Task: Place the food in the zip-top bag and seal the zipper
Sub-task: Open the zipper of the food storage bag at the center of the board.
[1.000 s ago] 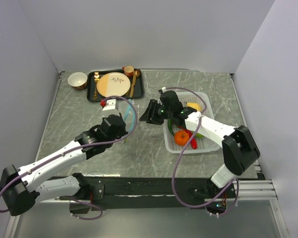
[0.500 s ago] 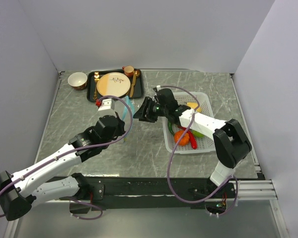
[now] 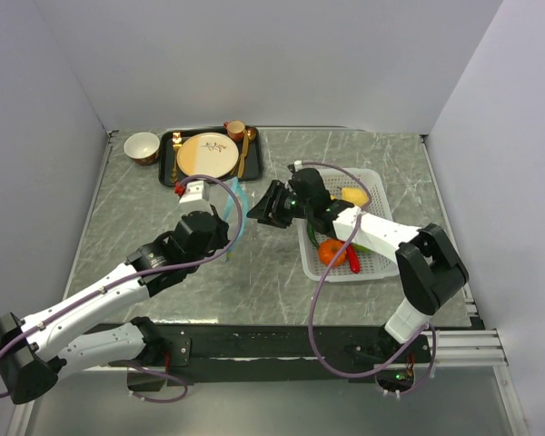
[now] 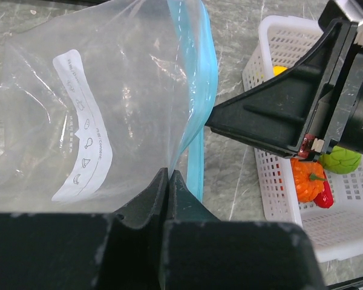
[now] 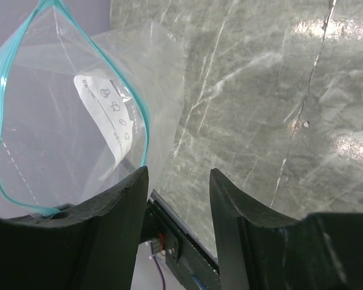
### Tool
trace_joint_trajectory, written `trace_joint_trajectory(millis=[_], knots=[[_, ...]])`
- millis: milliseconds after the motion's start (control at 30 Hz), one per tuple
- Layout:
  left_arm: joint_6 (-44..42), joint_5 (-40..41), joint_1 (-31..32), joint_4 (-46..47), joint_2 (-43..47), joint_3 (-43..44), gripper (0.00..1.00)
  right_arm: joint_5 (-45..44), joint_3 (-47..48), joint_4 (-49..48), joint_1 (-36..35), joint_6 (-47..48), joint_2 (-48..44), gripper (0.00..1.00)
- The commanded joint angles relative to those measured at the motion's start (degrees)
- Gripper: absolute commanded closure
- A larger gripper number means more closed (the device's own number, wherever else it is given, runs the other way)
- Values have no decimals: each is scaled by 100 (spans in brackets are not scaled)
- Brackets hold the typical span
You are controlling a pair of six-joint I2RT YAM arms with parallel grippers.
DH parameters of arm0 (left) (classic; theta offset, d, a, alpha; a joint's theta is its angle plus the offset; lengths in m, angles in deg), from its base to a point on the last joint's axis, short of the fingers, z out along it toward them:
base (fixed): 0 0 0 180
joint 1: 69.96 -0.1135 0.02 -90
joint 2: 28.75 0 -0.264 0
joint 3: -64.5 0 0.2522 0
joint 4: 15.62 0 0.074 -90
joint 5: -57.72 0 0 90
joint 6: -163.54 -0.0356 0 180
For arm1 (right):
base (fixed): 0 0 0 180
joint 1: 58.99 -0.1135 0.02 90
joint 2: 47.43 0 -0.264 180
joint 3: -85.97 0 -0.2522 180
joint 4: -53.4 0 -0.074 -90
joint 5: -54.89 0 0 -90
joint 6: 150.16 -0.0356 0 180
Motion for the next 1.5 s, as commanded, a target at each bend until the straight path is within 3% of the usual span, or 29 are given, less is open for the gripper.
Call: trace_joint_trajectory(millis=[0, 333, 567, 700, 733, 800, 833, 867, 967, 1133, 1233, 1467], knots=[[-9, -99, 23, 107, 13, 20, 97, 49, 208, -325, -25, 20, -220, 48], [0, -125, 14, 142, 75, -25, 96, 6, 191, -360, -42, -41, -281, 48], [-27, -222, 23, 195, 84, -68, 95, 533, 516, -518, -25, -120, 377, 48], [26, -266, 23, 256, 145, -165, 95, 832, 815, -597, -16, -94, 659, 58], [26, -275, 23, 309, 154, -191, 94, 876, 833, -579, -16, -94, 694, 68], [52, -231, 23, 336, 163, -227, 94, 692, 833, -448, -16, 20, 677, 80], [70, -196, 23, 301, 145, -227, 93, 578, 815, -265, -16, 99, 634, 93], [96, -161, 23, 283, 93, -236, 93, 455, 781, -167, -16, 239, 503, 99], [175, -56, 14, 178, -65, -209, 93, -115, 657, 254, -25, 590, 204, 100], [570, 348, 5, -103, -355, -148, 94, -2097, 824, 1667, -174, 1285, -131, 100], [632, 332, -4, -78, -505, -165, 94, -2840, 947, 2179, -244, 1532, -202, 100], [817, 130, -21, 37, -944, -192, 91, -3369, 1009, 2638, -367, 1611, -44, 100]])
